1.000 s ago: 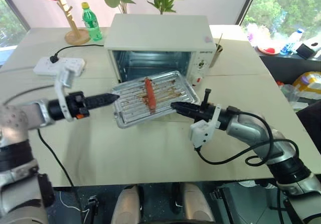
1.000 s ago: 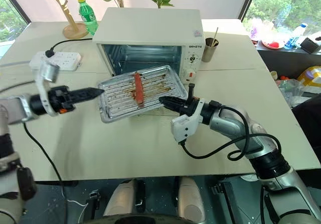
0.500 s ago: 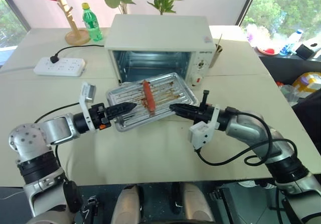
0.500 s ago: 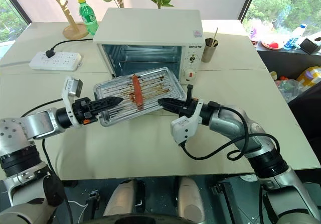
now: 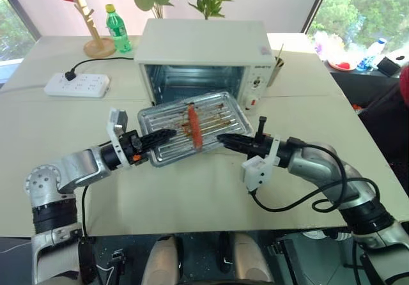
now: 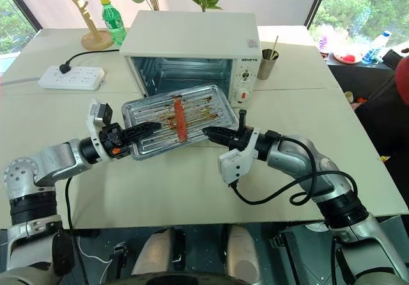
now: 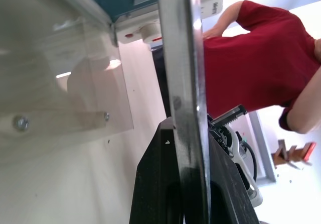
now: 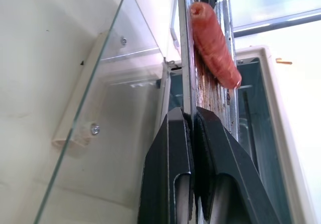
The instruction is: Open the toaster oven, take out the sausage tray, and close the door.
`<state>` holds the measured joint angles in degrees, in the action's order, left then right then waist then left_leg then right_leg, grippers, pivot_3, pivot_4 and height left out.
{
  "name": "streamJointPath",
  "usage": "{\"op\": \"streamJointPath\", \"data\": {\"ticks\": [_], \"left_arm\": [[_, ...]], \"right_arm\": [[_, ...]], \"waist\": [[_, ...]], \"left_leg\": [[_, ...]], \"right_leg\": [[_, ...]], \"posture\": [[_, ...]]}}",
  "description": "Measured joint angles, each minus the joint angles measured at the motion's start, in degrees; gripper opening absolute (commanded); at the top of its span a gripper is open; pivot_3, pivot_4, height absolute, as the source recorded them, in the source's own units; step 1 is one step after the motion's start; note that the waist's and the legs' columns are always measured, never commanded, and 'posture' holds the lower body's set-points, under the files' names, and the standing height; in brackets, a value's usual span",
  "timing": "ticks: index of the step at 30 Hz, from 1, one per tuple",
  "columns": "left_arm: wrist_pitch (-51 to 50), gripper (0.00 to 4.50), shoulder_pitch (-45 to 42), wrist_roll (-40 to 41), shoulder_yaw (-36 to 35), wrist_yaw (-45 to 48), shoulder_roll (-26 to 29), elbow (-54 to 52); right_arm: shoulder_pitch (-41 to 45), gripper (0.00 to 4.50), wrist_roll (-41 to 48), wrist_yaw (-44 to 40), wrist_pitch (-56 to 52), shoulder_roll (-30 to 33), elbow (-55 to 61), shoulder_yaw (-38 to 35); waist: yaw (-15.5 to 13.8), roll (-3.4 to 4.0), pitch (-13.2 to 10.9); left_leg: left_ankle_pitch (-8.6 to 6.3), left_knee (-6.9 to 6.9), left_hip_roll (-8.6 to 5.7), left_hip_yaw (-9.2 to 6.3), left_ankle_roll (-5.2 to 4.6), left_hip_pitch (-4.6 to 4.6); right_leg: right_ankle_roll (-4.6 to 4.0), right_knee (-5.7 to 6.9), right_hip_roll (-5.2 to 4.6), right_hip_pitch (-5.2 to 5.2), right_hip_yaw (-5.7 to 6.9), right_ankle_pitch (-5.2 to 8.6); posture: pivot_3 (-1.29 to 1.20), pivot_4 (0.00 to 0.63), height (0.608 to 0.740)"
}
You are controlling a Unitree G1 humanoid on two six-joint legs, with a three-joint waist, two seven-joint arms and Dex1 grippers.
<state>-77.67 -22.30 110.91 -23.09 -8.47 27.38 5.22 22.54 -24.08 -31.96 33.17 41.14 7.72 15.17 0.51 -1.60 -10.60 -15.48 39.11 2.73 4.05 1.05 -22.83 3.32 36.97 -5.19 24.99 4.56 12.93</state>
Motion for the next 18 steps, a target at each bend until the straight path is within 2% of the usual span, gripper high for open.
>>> {"op": "streamJointPath", "data": {"ticks": [1, 2, 5, 10, 14, 18], "left_arm": [[1.65, 0.0, 0.27, 0.63, 0.07, -0.79, 0.26, -0.14], [3.19, 0.0, 0.63, 0.63, 0.16, -1.45, 0.97, -0.26], [5.51, 0.0, 2.51, 0.63, 0.27, -2.14, 0.96, -1.35], [8.27, 0.0, 8.1, 0.61, -0.64, -2.55, -0.93, -5.99], [11.23, 0.0, 13.76, 0.69, -3.23, -2.5, -2.13, -11.62], [15.14, 0.0, 21.29, 0.76, -6.77, -2.29, -4.52, -17.71]], "right_arm": [[-0.26, 0.99, 0.25, -0.33, -0.38, 0.17, 0.07, 0.0], [-0.33, 1.41, 0.25, -0.62, -0.66, 0.49, 0.43, -0.08], [-0.84, 1.41, 2.42, -2.41, -1.46, 1.83, 2.3, -1.18], [-6.13, 1.41, 16.42, -9.41, -6.57, 7.37, 10.79, -5.12], [-12.25, 1.41, 28.32, -14.23, -17.28, 11.28, 14.59, -11.12], [-15.24, 1.41, 34.85, -16.17, -29.83, 11.75, 12.68, -13.91]], "waist": [[-0.04, 0.0, 0.0], [-0.02, 0.0, 0.0], [-0.05, 0.0, 0.0], [-0.2, 0.0, 0.0], [-0.61, 0.0, 0.0], [-1.0, 0.0, 0.0]], "left_leg": [[-0.07, 0.0, -0.01, 0.02, -0.12, 0.08], [-0.13, -0.01, -0.02, 0.07, -0.21, 0.16], [-0.14, -0.06, -0.02, 0.17, -0.23, 0.28], [-0.15, -0.09, -0.01, 0.15, -0.25, 0.33], [-0.18, -0.12, 0.09, 0.13, -0.3, 0.37], [-0.2, -0.15, 0.12, 0.13, -0.32, 0.36]], "right_leg": [[0.0, -0.02, 0.01, -0.09, 0.01, 0.0], [-0.01, -0.02, 0.01, -0.15, 0.01, 0.01], [-0.01, -0.06, 0.02, -0.26, 0.01, 0.02], [-0.02, -0.17, 0.03, -0.36, 0.02, 0.03], [-0.19, -0.46, 0.11, -0.46, 0.02, 0.12], [-0.26, -0.63, 0.12, -0.47, 0.01, 0.13]], "posture": [[0.0, 0.15, 0.722], [0.0, 0.15, 0.722], [0.0, 0.15, 0.722], [0.0, 0.15, 0.722], [0.0, 0.15, 0.722], [0.0, 0.15, 0.722]]}}
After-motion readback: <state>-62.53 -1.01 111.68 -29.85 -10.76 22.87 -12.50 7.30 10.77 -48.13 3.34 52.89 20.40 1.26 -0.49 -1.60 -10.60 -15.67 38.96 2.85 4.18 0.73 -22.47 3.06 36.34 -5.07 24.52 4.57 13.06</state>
